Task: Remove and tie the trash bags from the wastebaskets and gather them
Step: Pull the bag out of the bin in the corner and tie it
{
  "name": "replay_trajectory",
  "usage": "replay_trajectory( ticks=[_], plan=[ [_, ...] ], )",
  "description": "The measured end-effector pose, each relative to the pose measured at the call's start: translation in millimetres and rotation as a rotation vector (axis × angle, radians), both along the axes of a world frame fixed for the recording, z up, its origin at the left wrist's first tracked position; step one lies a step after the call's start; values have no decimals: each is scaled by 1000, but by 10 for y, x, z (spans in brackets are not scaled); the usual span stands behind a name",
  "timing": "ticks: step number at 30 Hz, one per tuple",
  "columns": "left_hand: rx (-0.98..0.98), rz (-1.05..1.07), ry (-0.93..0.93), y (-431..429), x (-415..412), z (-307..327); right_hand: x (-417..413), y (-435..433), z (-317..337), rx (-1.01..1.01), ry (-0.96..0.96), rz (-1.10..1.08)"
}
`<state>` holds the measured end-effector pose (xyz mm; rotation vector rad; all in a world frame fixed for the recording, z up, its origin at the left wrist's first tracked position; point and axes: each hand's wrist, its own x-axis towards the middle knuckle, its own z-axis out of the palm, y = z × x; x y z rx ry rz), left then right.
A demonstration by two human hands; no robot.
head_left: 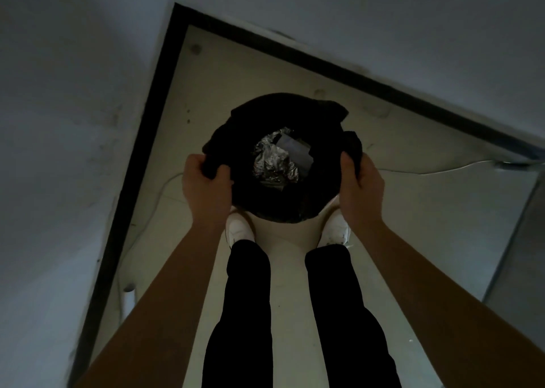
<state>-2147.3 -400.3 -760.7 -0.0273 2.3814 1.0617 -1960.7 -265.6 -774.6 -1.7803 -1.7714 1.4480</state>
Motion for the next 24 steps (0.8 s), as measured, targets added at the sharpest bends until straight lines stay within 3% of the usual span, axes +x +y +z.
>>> replay_trajectory(
  ticks=[2, 4, 8, 11, 13, 15, 17, 19, 24],
  plan=[
    [-32, 89, -44, -55, -52, 8, -5, -43, 30, 52, 5, -74],
    [-47, 159, -147, -54, -66, 6, -6, -71, -30, -57, 0, -171],
    [-48, 252, -353, -3, -67, -17, 214, 5, -431, -492, -164, -363],
    [-65, 235, -313, -6, -88, -89, 426, 54, -768, -784, -192, -388],
    [-78, 125, -185, 7, -74, -80, 426, -6, -833, -737, -331, -93],
    [-10, -95, -56, 68, -12, 9, 314, -152, -838, -497, -484, 155],
    [152, -322, 0, 210, 146, 192, 203, -318, -841, -314, -551, 206],
    [257, -488, 41, 379, 349, 417, 160, -457, -845, -259, -581, 186],
    [286, -440, 248, 423, 380, 696, 350, -451, -714, -293, -579, 241]
  ],
)
